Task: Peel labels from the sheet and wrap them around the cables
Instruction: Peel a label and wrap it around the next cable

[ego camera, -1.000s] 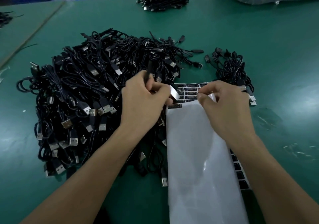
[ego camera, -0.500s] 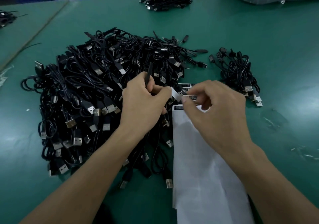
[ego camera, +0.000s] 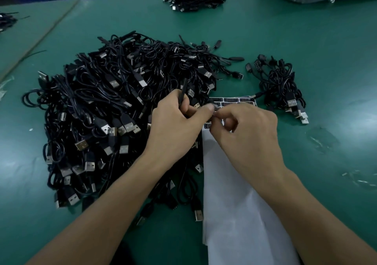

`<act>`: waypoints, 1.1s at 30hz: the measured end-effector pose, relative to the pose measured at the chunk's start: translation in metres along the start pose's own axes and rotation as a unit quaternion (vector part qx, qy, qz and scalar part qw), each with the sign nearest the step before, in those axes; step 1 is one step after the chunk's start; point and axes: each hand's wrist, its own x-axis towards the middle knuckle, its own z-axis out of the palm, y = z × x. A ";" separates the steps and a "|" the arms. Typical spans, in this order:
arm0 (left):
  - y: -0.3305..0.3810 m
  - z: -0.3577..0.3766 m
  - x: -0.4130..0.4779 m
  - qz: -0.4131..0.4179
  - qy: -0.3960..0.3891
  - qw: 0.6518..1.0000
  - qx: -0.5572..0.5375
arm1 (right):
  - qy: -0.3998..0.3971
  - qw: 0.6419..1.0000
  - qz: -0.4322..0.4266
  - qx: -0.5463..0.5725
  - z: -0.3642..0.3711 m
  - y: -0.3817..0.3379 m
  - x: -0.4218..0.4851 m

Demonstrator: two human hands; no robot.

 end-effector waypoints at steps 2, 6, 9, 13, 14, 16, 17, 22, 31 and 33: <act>0.000 -0.002 0.001 -0.022 -0.009 0.999 -0.037 | -0.013 0.995 0.066 0.074 -0.002 0.003 0.002; 0.000 -0.004 0.003 -0.070 -0.028 0.987 -0.142 | -0.066 0.912 0.243 0.322 -0.008 0.006 0.009; 0.000 -0.003 0.002 -0.079 -0.042 0.983 -0.158 | -0.096 0.794 0.323 0.506 -0.010 0.005 0.013; -0.001 0.000 0.000 -0.075 -0.038 0.984 -0.157 | -0.098 0.746 0.348 0.559 -0.011 0.004 0.014; -0.001 0.000 -0.001 -0.067 -0.038 0.986 -0.151 | -0.095 0.740 0.353 0.565 -0.011 0.004 0.014; -0.002 0.002 -0.003 -0.052 -0.041 0.988 -0.142 | -0.090 0.730 0.361 0.573 -0.011 0.005 0.015; -0.001 0.002 -0.004 -0.050 -0.043 0.987 -0.144 | -0.089 0.726 0.364 0.576 -0.011 0.005 0.015; -0.003 0.003 -0.005 -0.034 -0.063 0.986 -0.148 | -0.087 0.726 0.368 0.575 -0.012 0.005 0.016; -0.006 0.005 -0.005 -0.005 -0.092 0.990 -0.110 | -0.087 0.732 0.357 0.574 -0.011 0.007 0.016; -0.004 0.004 -0.005 -0.001 -0.095 0.991 -0.092 | -0.081 0.735 0.352 0.574 -0.011 0.007 0.017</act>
